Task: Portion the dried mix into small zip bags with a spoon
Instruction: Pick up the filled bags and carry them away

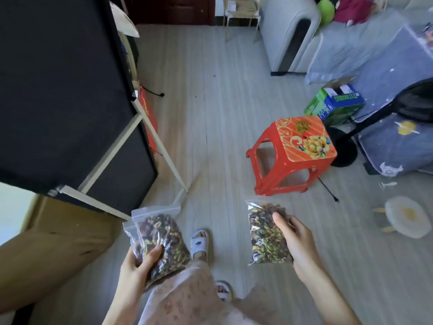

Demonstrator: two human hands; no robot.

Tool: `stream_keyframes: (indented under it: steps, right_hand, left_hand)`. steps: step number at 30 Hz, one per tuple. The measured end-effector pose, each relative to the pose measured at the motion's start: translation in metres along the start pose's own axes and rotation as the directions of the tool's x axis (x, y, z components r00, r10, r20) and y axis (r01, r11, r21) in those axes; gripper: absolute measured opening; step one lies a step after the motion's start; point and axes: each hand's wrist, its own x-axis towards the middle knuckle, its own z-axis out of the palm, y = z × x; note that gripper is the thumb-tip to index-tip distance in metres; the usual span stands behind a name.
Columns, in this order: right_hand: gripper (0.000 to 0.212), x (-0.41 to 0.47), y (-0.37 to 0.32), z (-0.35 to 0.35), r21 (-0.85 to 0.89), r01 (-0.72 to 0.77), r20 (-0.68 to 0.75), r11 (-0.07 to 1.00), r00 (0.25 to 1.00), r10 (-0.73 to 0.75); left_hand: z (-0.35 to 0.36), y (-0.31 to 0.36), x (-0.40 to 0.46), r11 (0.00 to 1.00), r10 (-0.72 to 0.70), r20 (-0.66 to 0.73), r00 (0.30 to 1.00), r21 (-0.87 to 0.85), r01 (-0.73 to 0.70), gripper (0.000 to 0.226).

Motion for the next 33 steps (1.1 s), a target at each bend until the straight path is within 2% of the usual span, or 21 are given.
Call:
stream_keyframes:
  steps: [2, 5, 7, 8, 9, 12, 15, 19, 23, 26, 33]
  right_hand:
    - [0.038, 0.022, -0.015, 0.017, -0.01, -0.007, -0.023, 1.0, 1.0, 0.007]
    - [0.027, 0.058, -0.032, 0.034, -0.01, -0.011, -0.083, 1.0, 0.996, 0.01]
    - [0.021, 0.052, -0.047, 0.044, -0.021, -0.001, -0.083, 1.0, 0.997, -0.001]
    - [0.018, 0.108, -0.073, 0.057, -0.026, 0.0, -0.116, 1.0, 0.993, -0.003]
    - [0.017, 0.124, -0.087, 0.063, -0.029, -0.014, -0.118, 0.999, 0.993, 0.01]
    - [0.015, 0.131, -0.108, 0.074, -0.007, -0.026, -0.089, 1.0, 0.996, 0.025]
    - [0.014, 0.176, -0.13, 0.078, 0.035, -0.097, -0.117, 0.995, 0.988, 0.1]
    - [0.015, 0.246, -0.168, 0.08, 0.037, -0.114, -0.153, 0.993, 0.981, 0.119]
    - [0.02, 0.334, -0.214, 0.075, -0.01, -0.072, -0.144, 0.997, 0.987, 0.07]
    - [0.033, 0.401, -0.258, 0.073, -0.044, -0.029, -0.141, 0.999, 0.99, 0.022]
    - [0.043, 0.535, -0.35, 0.086, -0.079, 0.042, -0.086, 0.996, 0.995, -0.049]
  left_hand:
    - [0.007, 0.02, 0.028, 0.999, -0.005, 0.014, 1.0, 0.034, 0.005, 0.043]
    - [0.015, 0.048, 0.072, 0.998, -0.007, 0.054, 0.999, 0.058, 0.004, 0.034]
    - [0.024, 0.068, 0.073, 0.998, 0.005, 0.108, 0.994, 0.069, -0.013, 0.038]
    - [0.044, 0.106, 0.135, 0.995, 0.006, 0.133, 0.991, 0.099, -0.019, 0.039]
    - [0.052, 0.125, 0.156, 0.992, 0.006, 0.153, 0.988, 0.127, -0.026, 0.039]
    - [0.072, 0.151, 0.17, 0.982, 0.042, 0.239, 0.97, 0.171, -0.084, 0.046]
    - [0.102, 0.176, 0.221, 0.979, -0.002, 0.25, 0.968, 0.198, -0.049, 0.05]
    - [0.151, 0.201, 0.283, 0.986, -0.004, 0.211, 0.978, 0.161, -0.031, 0.043]
    - [0.205, 0.228, 0.345, 0.991, -0.006, 0.142, 0.99, 0.132, -0.013, 0.036]
    - [0.247, 0.262, 0.389, 0.989, 0.045, 0.093, 0.995, 0.139, -0.058, 0.026]
    - [0.321, 0.342, 0.483, 0.986, 0.092, 0.081, 0.992, 0.133, -0.103, 0.019]
